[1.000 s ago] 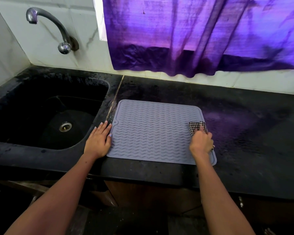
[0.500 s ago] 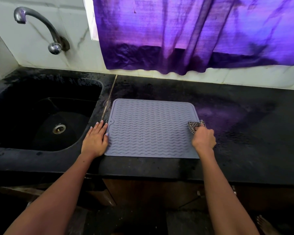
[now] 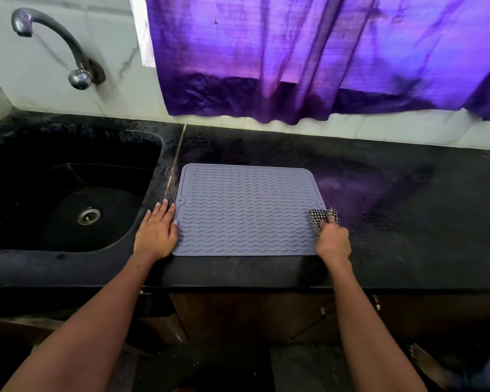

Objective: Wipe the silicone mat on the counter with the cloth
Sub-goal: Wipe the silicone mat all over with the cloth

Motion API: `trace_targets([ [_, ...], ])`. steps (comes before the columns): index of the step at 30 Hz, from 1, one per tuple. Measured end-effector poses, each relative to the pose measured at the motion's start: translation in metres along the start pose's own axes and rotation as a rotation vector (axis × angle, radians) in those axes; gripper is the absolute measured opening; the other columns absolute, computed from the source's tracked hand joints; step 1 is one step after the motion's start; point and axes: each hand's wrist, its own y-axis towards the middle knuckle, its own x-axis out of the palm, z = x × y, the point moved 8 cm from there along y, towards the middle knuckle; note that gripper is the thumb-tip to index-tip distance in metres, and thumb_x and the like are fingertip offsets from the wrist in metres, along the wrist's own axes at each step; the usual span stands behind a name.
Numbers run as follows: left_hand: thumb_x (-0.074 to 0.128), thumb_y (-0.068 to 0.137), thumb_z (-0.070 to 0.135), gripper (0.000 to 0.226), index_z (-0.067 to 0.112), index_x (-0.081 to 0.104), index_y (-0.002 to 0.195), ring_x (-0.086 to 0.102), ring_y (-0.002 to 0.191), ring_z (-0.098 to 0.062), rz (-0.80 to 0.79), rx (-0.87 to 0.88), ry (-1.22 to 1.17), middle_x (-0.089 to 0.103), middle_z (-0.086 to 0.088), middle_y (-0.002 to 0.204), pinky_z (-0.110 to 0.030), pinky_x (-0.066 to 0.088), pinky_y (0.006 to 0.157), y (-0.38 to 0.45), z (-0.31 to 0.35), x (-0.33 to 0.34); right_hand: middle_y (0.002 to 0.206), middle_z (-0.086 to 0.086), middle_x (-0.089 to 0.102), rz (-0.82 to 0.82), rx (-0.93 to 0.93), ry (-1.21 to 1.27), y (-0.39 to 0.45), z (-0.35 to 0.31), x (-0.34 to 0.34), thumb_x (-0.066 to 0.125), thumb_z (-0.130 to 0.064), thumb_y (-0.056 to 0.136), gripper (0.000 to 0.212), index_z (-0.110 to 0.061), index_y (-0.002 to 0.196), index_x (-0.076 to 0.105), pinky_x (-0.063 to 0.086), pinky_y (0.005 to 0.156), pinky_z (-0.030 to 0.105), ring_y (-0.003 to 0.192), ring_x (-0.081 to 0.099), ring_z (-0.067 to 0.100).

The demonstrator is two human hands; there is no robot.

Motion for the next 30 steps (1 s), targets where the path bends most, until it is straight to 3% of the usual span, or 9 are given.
trace_targets([
  [2, 0.014, 0.088, 0.041, 0.069, 0.01, 0.025, 0.148, 0.011, 0.148, -0.021, 0.0, 0.008, -0.004, 0.016, -0.009, 0.158, -0.038, 0.005, 0.122, 0.0, 0.0, 0.0, 0.132, 0.017, 0.047, 0.076, 0.058, 0.07, -0.006, 0.006, -0.011, 0.041, -0.012, 0.098, 0.029, -0.003, 0.123, 0.051, 0.042, 0.096, 0.048, 0.116, 0.044, 0.038],
  [5, 0.013, 0.086, 0.042, 0.071, 0.01, 0.025, 0.148, 0.01, 0.148, -0.021, 0.0, 0.014, -0.02, 0.017, -0.009, 0.158, -0.037, 0.005, 0.121, 0.0, 0.0, -0.001, 0.134, 0.015, 0.046, 0.13, 0.067, 0.023, -0.022, 0.008, -0.009, 0.04, -0.011, 0.097, 0.028, -0.005, 0.12, 0.055, 0.042, 0.092, 0.046, 0.113, 0.047, 0.038],
  [13, 0.033, 0.101, 0.031, 0.055, 0.011, 0.017, 0.15, 0.005, 0.148, -0.021, -0.043, 0.042, -0.007, 0.01, -0.009, 0.159, -0.037, 0.002, 0.121, -0.001, -0.003, 0.003, 0.156, 0.004, 0.019, 0.079, -0.04, -0.249, -0.04, 0.004, 0.017, 0.034, -0.008, 0.096, 0.044, -0.013, 0.14, 0.038, 0.037, 0.103, 0.043, 0.132, 0.028, 0.031],
  [20, 0.03, 0.101, 0.032, 0.057, 0.009, 0.014, 0.15, 0.003, 0.148, -0.022, -0.092, 0.075, -0.014, 0.007, -0.01, 0.159, -0.036, -0.001, 0.121, -0.002, -0.004, 0.004, 0.134, 0.009, 0.046, 0.112, 0.035, -0.08, -0.047, -0.003, 0.005, 0.042, -0.007, 0.093, 0.028, -0.008, 0.115, 0.058, 0.044, 0.094, 0.047, 0.117, 0.042, 0.034],
  [26, 0.03, 0.101, 0.03, 0.055, 0.007, 0.017, 0.15, 0.006, 0.148, -0.023, -0.062, 0.101, -0.013, 0.01, -0.012, 0.159, -0.037, 0.001, 0.121, -0.005, -0.002, 0.002, 0.155, 0.004, 0.022, 0.096, -0.066, -0.197, -0.072, -0.022, 0.028, 0.04, -0.008, 0.095, 0.044, -0.015, 0.139, 0.04, 0.036, 0.102, 0.043, 0.133, 0.028, 0.03],
  [30, 0.026, 0.102, 0.03, 0.054, 0.008, 0.016, 0.15, 0.005, 0.148, -0.021, -0.038, 0.093, 0.006, 0.01, -0.01, 0.159, -0.035, 0.0, 0.121, -0.008, -0.003, 0.004, 0.156, 0.006, 0.02, 0.092, -0.087, -0.255, -0.074, -0.023, 0.027, 0.036, -0.009, 0.097, 0.044, -0.016, 0.141, 0.038, 0.033, 0.103, 0.042, 0.132, 0.028, 0.031],
])
